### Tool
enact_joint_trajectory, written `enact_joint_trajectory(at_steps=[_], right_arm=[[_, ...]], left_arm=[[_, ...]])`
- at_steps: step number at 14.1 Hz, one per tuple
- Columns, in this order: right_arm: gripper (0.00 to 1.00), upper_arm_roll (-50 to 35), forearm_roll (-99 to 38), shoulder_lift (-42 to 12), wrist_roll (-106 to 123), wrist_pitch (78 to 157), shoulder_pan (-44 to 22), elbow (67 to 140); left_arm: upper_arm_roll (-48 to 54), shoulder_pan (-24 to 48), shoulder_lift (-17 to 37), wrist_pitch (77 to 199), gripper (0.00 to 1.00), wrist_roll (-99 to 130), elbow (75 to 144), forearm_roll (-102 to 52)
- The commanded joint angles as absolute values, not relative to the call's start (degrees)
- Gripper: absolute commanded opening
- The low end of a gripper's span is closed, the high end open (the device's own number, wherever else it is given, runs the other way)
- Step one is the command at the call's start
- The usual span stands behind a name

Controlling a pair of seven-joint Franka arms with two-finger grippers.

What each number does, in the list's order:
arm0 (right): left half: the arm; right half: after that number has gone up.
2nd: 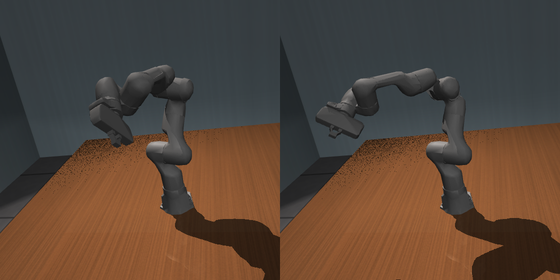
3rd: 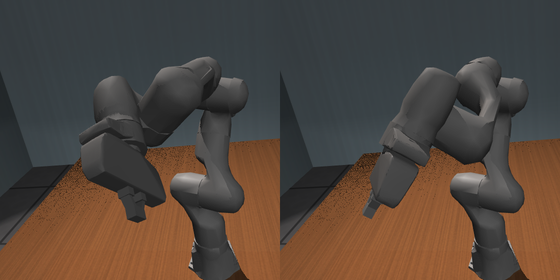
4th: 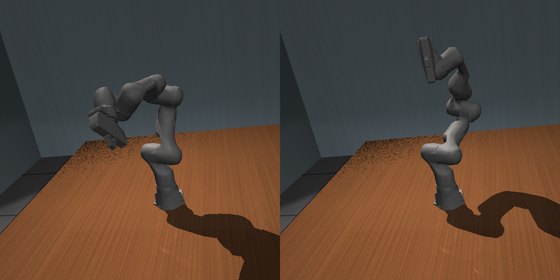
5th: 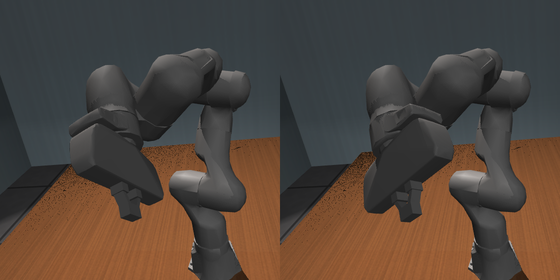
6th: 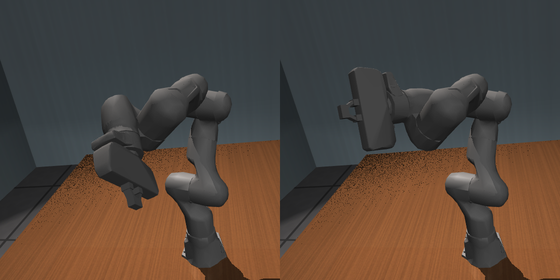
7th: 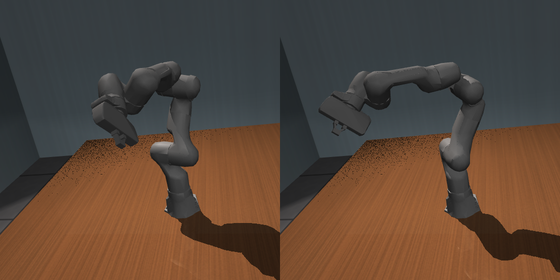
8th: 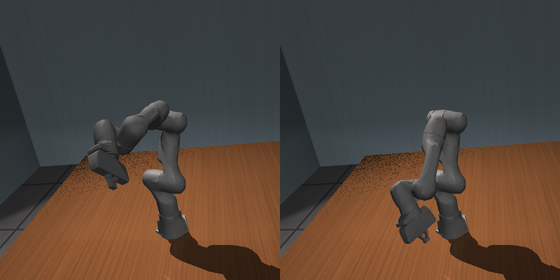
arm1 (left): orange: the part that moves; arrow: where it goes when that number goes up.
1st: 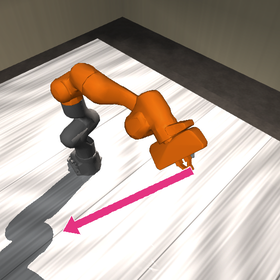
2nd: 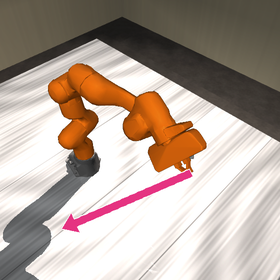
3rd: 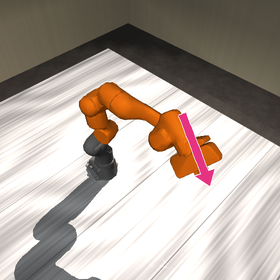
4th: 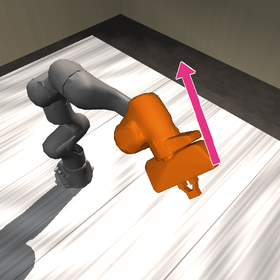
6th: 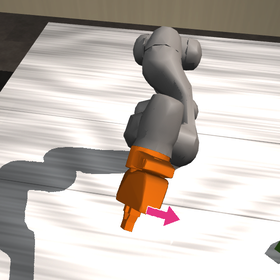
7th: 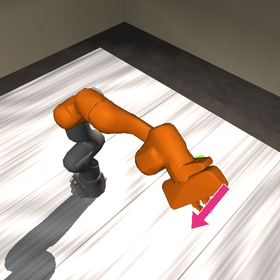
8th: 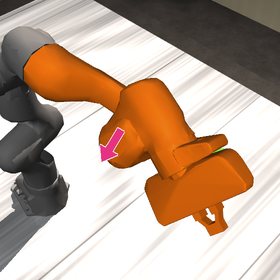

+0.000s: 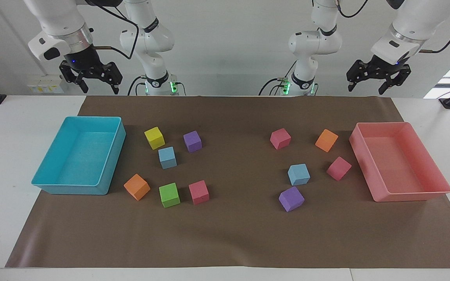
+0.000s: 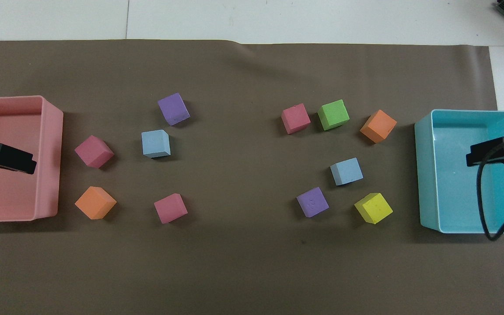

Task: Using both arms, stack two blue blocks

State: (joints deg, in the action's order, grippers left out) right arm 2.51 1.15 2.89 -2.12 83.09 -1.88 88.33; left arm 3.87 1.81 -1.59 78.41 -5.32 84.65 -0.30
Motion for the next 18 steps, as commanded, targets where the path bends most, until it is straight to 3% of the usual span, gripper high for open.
enact_joint_trajectory(at_steps=[1, 12, 15, 18], right_arm=[[1.00, 2.37, 1.14, 2.81, -0.44, 82.71, -1.23, 88.15], [1.00, 2.55, 1.14, 3.07, -0.26, 82.70, -1.14, 88.42], [1.00, 2.64, 1.14, 4.47, -0.44, 83.23, -1.14, 91.04], [1.00, 2.55, -1.65, 7.03, -0.35, 89.19, -1.41, 97.72]], left_arm=[[4.48, 0.79, -2.64, 78.40, 1.00, -5.01, 85.78, 0.00], [4.48, 0.79, -2.64, 78.40, 1.00, -5.01, 85.78, 0.00], [4.48, 0.70, -2.64, 78.40, 1.00, -5.01, 85.78, 0.00], [4.48, 0.79, -2.64, 78.40, 1.00, -5.10, 85.78, 0.00]])
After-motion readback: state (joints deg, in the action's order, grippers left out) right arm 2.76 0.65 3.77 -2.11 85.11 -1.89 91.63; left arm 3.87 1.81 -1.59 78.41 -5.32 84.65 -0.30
